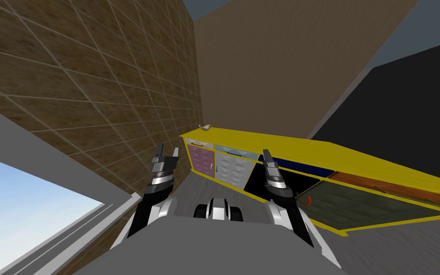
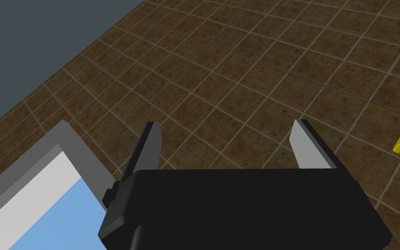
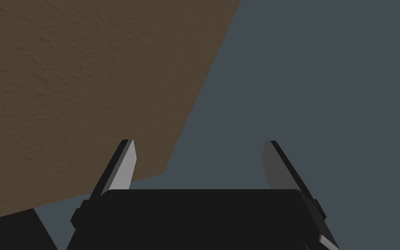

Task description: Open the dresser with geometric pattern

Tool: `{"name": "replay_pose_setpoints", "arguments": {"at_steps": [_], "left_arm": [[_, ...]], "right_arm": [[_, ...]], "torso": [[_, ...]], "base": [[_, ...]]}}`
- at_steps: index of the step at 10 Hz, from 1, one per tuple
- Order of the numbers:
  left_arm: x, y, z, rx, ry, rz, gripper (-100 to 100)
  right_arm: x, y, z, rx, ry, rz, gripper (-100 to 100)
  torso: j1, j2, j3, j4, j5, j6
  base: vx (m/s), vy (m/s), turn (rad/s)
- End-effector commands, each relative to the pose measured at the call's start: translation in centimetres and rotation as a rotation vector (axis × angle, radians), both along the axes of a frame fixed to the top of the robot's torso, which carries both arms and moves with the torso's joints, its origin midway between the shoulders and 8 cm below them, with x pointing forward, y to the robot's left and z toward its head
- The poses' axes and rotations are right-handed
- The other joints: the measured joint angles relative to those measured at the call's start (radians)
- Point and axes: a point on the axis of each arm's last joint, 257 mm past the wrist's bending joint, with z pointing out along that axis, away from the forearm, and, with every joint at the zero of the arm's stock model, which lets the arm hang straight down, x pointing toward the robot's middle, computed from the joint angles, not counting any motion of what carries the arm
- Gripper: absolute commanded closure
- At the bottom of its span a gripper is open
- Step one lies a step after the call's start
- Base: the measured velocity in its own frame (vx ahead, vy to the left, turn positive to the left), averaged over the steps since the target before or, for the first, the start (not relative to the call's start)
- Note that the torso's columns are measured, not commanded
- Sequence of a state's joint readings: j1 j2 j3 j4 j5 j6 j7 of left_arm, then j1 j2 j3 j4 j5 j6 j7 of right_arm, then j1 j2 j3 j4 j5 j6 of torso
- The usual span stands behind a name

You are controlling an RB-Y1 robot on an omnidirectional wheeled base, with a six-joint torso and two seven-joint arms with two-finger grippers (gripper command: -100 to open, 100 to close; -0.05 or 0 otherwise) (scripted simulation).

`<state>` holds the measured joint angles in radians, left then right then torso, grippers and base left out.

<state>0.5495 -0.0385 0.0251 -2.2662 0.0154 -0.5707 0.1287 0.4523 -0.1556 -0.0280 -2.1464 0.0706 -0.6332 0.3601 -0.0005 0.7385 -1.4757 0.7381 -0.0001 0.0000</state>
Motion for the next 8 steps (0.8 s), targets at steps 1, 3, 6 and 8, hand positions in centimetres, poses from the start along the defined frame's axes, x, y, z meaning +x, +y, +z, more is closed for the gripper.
{"name": "replay_pose_setpoints", "arguments": {"at_steps": [1,3,6,8], "left_arm": [[0.00,0.00,0.00,0.000,0.000,0.000,0],[0.00,0.00,0.00,0.000,0.000,0.000,0],[0.00,0.00,0.00,0.000,0.000,0.000,0],[0.00,0.00,0.00,0.000,0.000,0.000,0]], "right_arm": [[0.19,-0.08,-0.20,-0.083,-0.017,-0.049,-100],[0.37,-0.21,-0.38,-0.148,-0.032,-0.089,-100],[0.56,-0.41,-0.58,-0.221,-0.051,-0.140,-100],[0.77,-0.65,-0.81,-0.288,-0.069,-0.187,-100]], "torso": [[0.001,-0.001,0.000,0.000,0.000,0.000],[0.001,-0.001,0.000,0.000,0.000,0.000],[0.000,-0.001,0.000,0.000,0.000,0.000],[0.000,-0.001,0.000,0.000,0.000,0.000]], "base": [[0.021,0.030,-0.009],[0.020,0.037,-0.016],[0.019,0.033,-0.011],[0.022,0.030,-0.019]]}}
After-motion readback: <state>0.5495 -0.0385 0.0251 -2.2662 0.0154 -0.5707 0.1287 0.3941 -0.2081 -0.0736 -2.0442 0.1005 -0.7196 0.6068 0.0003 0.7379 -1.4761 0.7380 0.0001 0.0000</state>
